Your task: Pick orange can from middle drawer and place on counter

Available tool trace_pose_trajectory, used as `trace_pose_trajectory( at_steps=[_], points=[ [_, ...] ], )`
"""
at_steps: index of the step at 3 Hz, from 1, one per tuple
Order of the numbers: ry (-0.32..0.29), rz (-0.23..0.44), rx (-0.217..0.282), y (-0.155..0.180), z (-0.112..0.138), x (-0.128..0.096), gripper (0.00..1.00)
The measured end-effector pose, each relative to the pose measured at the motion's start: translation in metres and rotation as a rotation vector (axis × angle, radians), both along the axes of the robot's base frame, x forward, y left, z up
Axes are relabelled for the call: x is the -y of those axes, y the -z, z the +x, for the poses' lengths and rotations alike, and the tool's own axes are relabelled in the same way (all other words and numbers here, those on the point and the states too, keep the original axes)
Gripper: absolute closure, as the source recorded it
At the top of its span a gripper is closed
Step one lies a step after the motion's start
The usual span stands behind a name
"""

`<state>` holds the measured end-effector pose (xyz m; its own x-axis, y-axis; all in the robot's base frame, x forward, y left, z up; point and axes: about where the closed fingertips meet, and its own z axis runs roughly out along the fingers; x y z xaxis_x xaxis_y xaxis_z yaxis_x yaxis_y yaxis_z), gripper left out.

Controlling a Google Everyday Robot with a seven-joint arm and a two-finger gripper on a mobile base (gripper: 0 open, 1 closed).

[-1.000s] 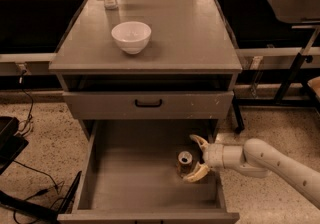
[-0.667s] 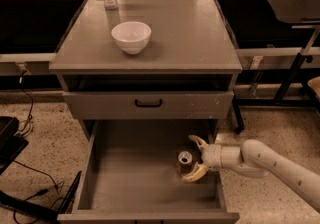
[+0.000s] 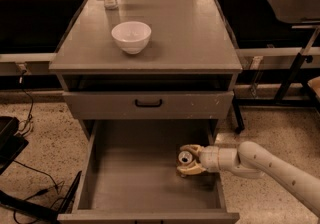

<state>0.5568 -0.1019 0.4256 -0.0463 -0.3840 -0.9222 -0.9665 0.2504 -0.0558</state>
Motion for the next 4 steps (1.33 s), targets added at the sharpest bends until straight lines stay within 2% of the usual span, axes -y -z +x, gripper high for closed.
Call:
trace_pose_trajectory(
  at_steps=[1, 2, 3, 4],
  points=[
    [-0.002, 0.002, -0.010, 0.007, -0.001, -0.004, 0.66],
    [-0.010, 0.000, -0.007, -0.006, -0.001, -0.009, 0.88],
    [-0.066, -0.008, -0.031, -0.054, -0.012, -0.016, 1.00],
    [-0.119, -0.008, -0.070, -0.152, -0.014, -0.013, 1.00]
  ],
)
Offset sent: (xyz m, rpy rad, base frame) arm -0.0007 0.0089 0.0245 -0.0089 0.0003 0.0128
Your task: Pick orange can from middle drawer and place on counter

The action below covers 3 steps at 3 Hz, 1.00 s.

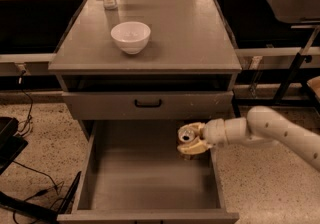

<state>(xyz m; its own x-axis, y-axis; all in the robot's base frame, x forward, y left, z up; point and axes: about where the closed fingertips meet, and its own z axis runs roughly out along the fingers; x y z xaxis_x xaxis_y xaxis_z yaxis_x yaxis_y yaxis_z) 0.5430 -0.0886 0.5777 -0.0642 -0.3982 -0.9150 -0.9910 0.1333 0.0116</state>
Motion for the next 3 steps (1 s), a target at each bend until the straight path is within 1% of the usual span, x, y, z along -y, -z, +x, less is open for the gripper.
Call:
trace_pose_trajectory(
  at_steps=[1, 2, 3],
  points=[
    [-0.044, -0.005, -0.046, -0.108, 0.008, 0.002, 1.00],
    [-0.045, -0.025, -0.105, -0.205, 0.021, 0.004, 1.00],
    [-0.039, -0.031, -0.096, -0.210, 0.023, 0.005, 1.00]
  ],
)
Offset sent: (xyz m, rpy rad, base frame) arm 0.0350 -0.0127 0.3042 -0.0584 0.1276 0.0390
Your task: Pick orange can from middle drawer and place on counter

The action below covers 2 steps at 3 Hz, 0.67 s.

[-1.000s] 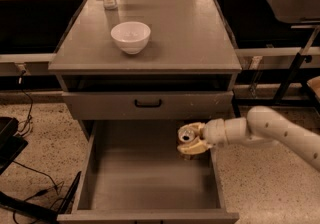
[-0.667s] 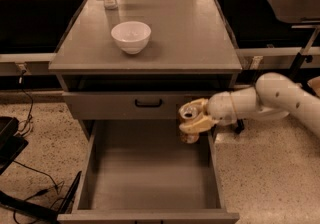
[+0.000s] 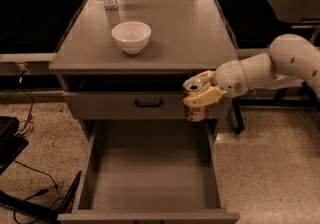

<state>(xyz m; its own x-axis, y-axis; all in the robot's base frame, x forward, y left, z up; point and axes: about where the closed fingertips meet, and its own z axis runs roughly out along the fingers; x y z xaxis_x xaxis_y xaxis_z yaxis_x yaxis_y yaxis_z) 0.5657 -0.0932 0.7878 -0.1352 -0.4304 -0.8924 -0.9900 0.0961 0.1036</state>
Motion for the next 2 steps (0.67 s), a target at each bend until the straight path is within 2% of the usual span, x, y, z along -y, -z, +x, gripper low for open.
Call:
trace_pose_trajectory(
  at_steps=[1, 2],
  points=[
    [0.018, -0.016, 0.016, -0.017, 0.005, 0.003, 1.00],
    [0.149, 0.000, 0.015, -0.065, 0.035, 0.025, 1.00]
  ],
)
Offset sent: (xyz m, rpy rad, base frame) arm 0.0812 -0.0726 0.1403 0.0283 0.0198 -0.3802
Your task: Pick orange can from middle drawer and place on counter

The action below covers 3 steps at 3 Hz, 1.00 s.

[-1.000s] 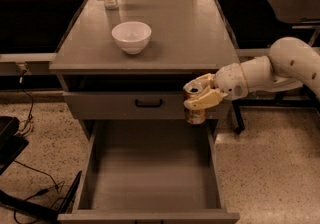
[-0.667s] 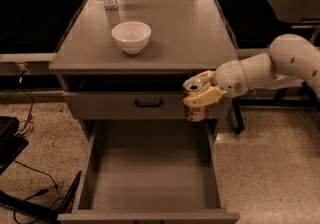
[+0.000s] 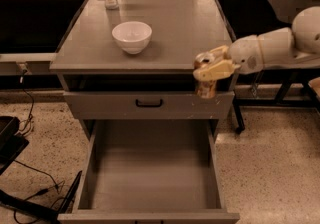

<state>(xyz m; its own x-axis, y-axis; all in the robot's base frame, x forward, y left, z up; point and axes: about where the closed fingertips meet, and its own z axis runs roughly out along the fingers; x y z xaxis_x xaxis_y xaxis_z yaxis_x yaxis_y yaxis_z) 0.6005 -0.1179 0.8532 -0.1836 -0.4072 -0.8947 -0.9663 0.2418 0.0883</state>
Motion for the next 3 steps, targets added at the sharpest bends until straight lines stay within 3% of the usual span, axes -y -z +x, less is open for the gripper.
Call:
trace_pose_trajectory(
  at_steps=[1, 2, 3],
  points=[
    [0.192, 0.026, -0.014, -0.050, 0.047, 0.031, 1.00],
    [0.380, 0.069, 0.013, -0.085, 0.081, 0.066, 1.00],
    [0.550, 0.104, 0.076, -0.093, 0.121, 0.095, 1.00]
  ],
)
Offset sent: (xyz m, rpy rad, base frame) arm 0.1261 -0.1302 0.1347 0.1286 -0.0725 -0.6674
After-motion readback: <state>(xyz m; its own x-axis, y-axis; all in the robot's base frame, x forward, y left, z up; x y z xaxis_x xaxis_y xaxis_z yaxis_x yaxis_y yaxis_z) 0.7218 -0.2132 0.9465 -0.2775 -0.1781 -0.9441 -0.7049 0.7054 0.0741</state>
